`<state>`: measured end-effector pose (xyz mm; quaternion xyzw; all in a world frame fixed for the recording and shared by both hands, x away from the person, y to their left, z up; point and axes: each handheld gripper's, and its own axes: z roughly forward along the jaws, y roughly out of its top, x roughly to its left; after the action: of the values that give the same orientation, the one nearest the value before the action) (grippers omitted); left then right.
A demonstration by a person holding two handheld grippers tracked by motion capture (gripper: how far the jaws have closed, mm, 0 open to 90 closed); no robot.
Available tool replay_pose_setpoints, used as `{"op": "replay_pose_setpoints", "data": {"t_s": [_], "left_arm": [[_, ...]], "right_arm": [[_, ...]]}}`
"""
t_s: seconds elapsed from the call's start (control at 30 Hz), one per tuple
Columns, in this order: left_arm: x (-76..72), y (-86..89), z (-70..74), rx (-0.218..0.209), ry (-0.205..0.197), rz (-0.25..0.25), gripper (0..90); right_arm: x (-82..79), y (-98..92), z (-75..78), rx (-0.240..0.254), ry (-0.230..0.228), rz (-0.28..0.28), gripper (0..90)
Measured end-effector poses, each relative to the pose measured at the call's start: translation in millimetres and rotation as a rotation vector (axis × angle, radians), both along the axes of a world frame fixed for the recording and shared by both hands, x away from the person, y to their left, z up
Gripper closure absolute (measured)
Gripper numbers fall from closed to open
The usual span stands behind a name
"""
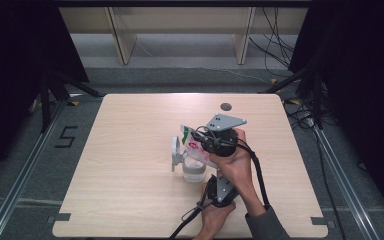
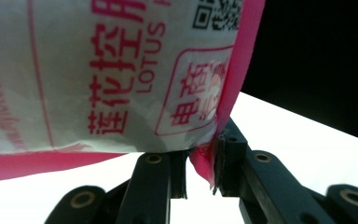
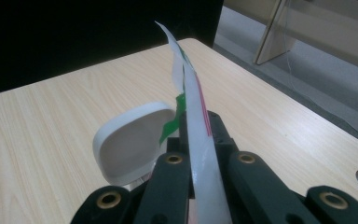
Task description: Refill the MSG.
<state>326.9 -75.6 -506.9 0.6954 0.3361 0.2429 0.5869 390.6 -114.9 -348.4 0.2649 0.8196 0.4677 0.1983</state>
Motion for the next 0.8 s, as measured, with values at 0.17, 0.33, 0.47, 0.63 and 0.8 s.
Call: {"op": "replay_pose_setpoints", "data": {"t_s": [0.17,0.33,0.47,0.63,0.8], "left_arm": [[0.0,0.8,0.4,0.027,-0.006,0.008,77.0],[-0.5,-0.8,0.8,0.005,-0.009,0.001,77.0],[-0.9,-1.4,1.0,0.007,-0.010,0.005,77.0],[-0.8,-2.1,1.6,-0.003,-0.009,0.004,77.0],[-1.1,-2.6,2.1,-0.005,-0.009,0.002,77.0]], "right_arm": [[-0.8,1.5,-0.1,0.003,-0.002,-0.001,88.6],[-0.7,1.2,0.6,-0.004,-0.025,-0.003,88.5],[-0.9,1.3,0.4,-0.008,-0.025,-0.002,88.5],[-1.6,1.7,0.9,-0.006,-0.012,0.010,88.3],[-1.6,1.7,1.2,-0.007,-0.012,0.010,88.2]]}}
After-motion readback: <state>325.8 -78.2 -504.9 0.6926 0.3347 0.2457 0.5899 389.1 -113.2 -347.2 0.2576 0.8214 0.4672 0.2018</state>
